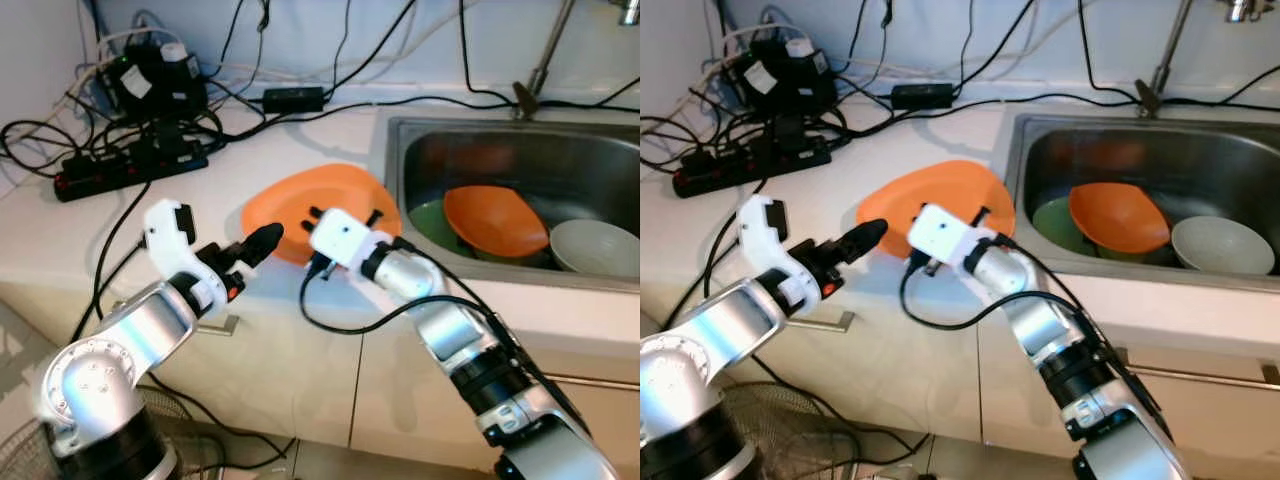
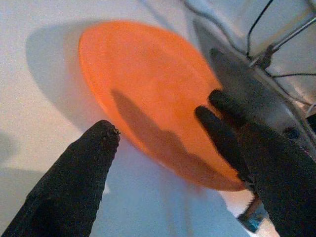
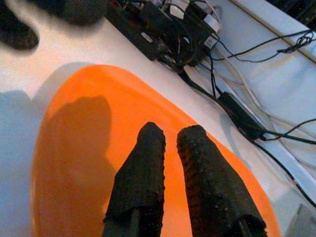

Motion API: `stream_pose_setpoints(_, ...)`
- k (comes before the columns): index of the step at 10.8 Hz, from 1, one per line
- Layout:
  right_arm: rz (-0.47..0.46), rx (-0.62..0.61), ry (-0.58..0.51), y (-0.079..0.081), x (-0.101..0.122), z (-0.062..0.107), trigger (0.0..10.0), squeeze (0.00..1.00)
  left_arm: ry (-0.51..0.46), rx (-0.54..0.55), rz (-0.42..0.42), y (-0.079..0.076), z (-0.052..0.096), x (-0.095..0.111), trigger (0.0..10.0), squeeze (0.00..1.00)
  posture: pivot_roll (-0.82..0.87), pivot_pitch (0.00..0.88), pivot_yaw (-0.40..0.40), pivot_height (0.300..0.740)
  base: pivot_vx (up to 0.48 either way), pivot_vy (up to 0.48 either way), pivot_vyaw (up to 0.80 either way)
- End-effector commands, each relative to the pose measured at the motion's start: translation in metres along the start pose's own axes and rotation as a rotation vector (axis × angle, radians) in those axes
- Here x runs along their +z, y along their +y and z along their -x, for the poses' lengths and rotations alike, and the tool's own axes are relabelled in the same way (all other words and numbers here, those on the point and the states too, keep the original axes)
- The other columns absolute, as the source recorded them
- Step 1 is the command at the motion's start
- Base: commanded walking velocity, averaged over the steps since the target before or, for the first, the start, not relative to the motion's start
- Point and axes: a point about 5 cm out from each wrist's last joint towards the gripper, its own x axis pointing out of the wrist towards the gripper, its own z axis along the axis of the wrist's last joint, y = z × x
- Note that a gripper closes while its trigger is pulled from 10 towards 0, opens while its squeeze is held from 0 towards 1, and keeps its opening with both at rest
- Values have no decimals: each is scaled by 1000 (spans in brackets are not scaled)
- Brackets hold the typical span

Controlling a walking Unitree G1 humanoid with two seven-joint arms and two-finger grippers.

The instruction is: Kitchen organization

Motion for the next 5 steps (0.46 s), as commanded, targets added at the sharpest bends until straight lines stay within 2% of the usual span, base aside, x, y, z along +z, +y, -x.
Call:
stream_pose_setpoints(1, 35, 13, -14, -1, 4, -4, 10000, 0, 48, 43, 23, 2, -5, -1, 10000, 0, 174, 0, 84, 740, 0, 0, 0)
stream_pose_setpoints(3, 54, 13, -10, -2, 4, -4, 10000, 0, 104, 84, 43, 1, -12, 0, 10000, 0, 161, 0, 96, 740, 0, 0, 0)
stream_pose_setpoints(5, 52, 40, 4, 3, 1, -4, 10000, 0, 111, 99, 66, -1, -16, 4, 10000, 0, 160, 0, 97, 740, 0, 0, 0)
